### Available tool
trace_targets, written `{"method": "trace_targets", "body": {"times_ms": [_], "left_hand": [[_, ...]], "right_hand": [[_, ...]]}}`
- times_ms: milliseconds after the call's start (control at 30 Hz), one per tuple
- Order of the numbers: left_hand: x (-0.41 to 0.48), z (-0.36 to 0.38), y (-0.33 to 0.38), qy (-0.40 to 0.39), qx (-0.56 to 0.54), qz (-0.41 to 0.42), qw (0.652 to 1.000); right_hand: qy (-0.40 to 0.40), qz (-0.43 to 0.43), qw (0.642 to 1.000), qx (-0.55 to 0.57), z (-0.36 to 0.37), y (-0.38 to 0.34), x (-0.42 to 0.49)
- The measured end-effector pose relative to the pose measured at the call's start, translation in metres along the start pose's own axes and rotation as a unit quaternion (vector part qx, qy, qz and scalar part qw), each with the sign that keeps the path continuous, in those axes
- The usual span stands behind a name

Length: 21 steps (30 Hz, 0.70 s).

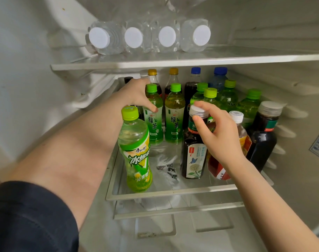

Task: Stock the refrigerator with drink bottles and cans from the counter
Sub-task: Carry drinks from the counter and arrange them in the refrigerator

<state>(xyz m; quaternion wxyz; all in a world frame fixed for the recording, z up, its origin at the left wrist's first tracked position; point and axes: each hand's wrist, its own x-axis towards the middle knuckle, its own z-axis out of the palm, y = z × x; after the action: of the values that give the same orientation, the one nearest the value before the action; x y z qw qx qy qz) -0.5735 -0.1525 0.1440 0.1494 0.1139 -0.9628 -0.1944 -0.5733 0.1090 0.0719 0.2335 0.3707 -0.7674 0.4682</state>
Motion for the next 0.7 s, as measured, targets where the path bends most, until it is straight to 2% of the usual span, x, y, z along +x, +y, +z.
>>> {"method": "trace_targets", "body": {"times_ms": [167,267,333,433,600,700], "left_hand": [[0.006,-0.010,0.006,-0.042,-0.077,-0.074,0.993],[0.010,-0.022,0.012,-0.051,-0.071,-0.102,0.991],[0.015,-0.027,0.020,-0.086,-0.059,-0.102,0.989],[0.019,-0.029,0.044,-0.118,-0.013,-0.084,0.989],[0.021,-0.016,0.087,-0.109,0.099,-0.021,0.989],[0.021,-0.009,0.097,-0.109,0.145,0.040,0.983]], "right_hand": [[0.000,0.000,1.000,0.003,0.000,0.000,-0.001],[0.000,-0.001,1.000,0.001,0.000,0.000,0.000],[-0.003,0.001,1.000,0.002,-0.001,-0.001,0.000],[-0.007,0.004,1.000,0.003,-0.002,-0.002,0.001],[-0.010,0.015,1.000,-0.010,-0.005,-0.002,-0.008],[0.037,0.008,0.999,0.004,-0.004,-0.004,-0.027]]}}
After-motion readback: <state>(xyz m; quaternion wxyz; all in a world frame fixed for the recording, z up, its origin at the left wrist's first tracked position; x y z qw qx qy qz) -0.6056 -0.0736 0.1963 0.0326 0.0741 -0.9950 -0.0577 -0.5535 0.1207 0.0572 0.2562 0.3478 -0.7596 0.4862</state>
